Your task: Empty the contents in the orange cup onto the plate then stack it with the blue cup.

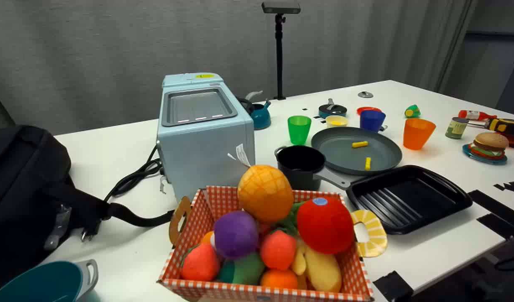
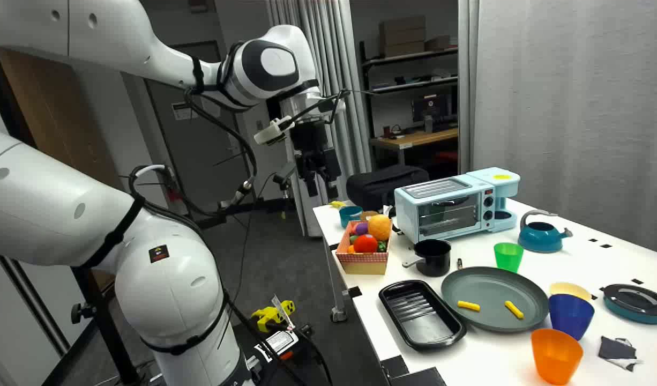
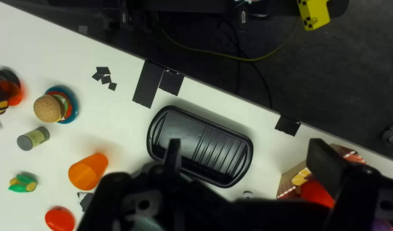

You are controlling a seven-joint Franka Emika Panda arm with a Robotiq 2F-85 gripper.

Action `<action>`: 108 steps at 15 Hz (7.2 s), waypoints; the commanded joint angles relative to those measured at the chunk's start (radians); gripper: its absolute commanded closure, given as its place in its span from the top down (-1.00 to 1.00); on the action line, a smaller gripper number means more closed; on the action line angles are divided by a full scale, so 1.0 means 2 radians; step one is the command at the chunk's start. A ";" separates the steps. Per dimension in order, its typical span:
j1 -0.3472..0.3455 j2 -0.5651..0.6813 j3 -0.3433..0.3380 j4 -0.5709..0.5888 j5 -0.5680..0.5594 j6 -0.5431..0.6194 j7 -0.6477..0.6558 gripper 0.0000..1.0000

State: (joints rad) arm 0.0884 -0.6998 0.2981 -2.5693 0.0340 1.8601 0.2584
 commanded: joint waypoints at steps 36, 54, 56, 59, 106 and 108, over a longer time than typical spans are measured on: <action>-0.085 0.217 -0.099 0.030 -0.077 0.139 0.037 1.00; -0.096 0.299 -0.141 0.069 -0.132 0.160 0.076 1.00; -0.096 0.305 -0.141 0.073 -0.137 0.163 0.086 1.00; -0.102 0.332 -0.148 0.094 -0.142 0.161 0.108 1.00; -0.093 0.680 -0.252 0.371 -0.023 0.305 0.121 1.00; -0.092 0.689 -0.252 0.379 -0.022 0.301 0.123 1.00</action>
State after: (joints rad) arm -0.1183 0.6358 -0.1815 -1.8569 -0.0427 2.4552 0.4964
